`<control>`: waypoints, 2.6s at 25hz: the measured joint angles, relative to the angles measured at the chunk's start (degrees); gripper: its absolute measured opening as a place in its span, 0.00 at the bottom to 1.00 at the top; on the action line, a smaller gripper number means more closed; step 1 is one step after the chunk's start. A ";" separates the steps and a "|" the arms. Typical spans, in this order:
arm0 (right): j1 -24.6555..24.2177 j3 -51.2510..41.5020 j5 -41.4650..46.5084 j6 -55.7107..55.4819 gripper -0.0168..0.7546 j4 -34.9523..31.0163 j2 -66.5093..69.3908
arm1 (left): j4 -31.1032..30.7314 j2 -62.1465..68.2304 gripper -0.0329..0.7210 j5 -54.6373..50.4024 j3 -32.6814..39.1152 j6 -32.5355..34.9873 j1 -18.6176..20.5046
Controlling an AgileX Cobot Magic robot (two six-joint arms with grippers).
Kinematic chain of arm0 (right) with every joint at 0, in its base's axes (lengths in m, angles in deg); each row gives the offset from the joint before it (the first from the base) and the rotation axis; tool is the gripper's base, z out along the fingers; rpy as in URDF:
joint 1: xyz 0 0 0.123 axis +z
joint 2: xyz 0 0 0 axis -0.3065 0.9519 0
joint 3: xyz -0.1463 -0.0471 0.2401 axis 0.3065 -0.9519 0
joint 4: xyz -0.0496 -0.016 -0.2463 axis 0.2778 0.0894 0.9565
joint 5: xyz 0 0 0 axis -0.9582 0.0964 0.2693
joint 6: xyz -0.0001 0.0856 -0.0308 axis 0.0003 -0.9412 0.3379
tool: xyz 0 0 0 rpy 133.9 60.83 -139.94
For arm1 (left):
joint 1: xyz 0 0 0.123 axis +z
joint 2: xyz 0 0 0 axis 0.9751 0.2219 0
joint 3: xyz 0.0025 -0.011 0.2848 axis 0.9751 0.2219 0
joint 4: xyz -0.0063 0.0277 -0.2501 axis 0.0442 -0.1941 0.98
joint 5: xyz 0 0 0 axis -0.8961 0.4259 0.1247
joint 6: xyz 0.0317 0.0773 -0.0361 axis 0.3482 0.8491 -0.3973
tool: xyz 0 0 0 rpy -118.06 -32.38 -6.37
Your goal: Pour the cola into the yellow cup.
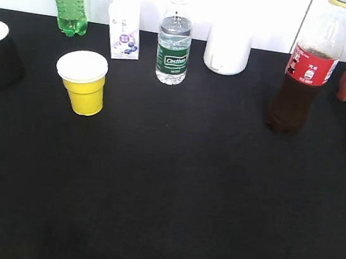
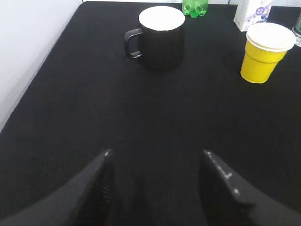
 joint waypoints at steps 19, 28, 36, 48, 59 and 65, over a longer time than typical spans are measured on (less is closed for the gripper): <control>0.00 0.00 0.00 0.00 0.55 0.00 0.00 | 7.35 29.39 0.62 27.97 -4.61 9.91 0.00; 0.00 0.00 0.00 0.00 0.55 -0.01 0.00 | 17.03 58.60 0.62 85.09 9.83 12.42 -20.10; 0.00 0.00 0.00 0.00 0.55 -0.01 0.00 | 11.45 85.68 0.62 114.93 17.24 9.04 -25.32; 0.00 0.00 0.00 0.00 0.55 -0.01 0.00 | 7.50 110.97 0.93 119.16 -0.41 2.24 -25.38; 0.00 0.00 0.00 -0.04 0.55 -0.01 0.00 | 5.06 111.81 0.64 118.50 -4.59 2.12 -25.33; 0.00 0.00 0.00 -0.04 0.55 -0.01 0.00 | -12.39 93.01 0.64 112.42 3.52 -2.48 -25.33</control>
